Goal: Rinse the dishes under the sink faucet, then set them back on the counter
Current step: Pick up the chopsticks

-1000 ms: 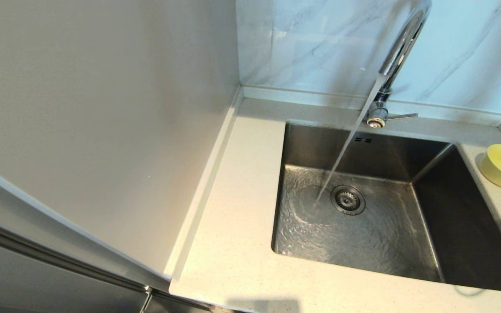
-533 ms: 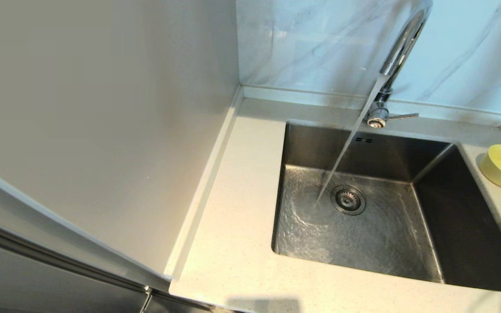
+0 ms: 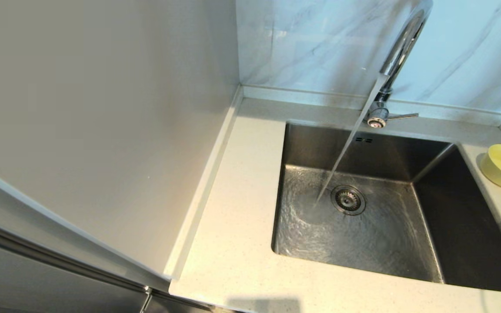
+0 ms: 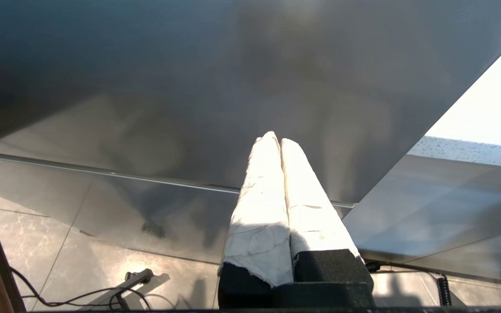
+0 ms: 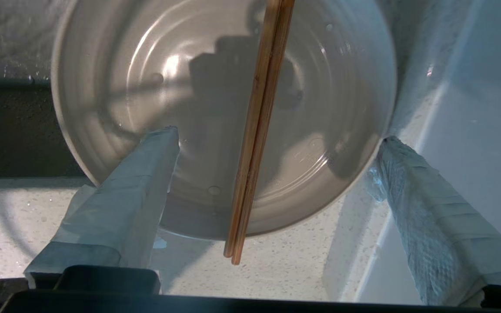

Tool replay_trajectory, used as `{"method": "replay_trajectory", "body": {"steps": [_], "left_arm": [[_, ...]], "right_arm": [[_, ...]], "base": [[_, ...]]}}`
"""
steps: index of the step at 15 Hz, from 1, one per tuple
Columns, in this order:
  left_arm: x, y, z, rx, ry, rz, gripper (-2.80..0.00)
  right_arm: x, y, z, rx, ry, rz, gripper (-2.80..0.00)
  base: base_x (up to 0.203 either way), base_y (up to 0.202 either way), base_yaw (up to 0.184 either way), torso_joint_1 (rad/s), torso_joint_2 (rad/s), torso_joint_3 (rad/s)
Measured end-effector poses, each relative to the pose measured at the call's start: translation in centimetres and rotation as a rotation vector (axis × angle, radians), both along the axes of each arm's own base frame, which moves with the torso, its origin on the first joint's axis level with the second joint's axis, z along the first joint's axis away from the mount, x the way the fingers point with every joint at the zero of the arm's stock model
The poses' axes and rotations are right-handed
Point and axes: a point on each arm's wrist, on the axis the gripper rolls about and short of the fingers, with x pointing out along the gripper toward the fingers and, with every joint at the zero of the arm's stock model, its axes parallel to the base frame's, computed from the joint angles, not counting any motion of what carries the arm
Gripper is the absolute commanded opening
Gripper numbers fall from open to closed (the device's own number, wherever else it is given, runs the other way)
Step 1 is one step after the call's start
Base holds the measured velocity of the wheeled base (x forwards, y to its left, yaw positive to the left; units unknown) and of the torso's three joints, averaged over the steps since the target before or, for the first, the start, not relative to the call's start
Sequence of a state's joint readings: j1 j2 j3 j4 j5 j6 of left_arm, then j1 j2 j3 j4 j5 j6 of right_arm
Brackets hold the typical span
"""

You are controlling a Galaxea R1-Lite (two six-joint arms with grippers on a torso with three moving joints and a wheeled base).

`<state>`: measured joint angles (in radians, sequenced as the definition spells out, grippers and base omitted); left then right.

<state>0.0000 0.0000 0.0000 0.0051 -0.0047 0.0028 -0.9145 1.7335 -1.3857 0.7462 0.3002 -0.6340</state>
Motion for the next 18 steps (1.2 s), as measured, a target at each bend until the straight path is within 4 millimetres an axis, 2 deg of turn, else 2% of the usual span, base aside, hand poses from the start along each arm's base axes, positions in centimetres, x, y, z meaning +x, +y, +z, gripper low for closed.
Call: {"method": "replay_trajectory", "body": {"steps": [8, 18], "left_arm": [[0.0, 0.0, 0.0, 0.0, 0.0, 0.0, -2.8], [0.0, 0.0, 0.0, 0.001, 0.0, 0.0, -2.8]], "right_arm": [[0.1, 0.1, -2.2, 0.063, 0.06, 0.006, 0.0], [0.5, 0.6, -3.8, 0.076, 0.074, 0.034, 0.0]], "base": [[0.0, 0.0, 0.0, 0.0, 0.0, 0.0], [0.0, 0.0, 0.0, 0.0, 0.0, 0.0]]}}
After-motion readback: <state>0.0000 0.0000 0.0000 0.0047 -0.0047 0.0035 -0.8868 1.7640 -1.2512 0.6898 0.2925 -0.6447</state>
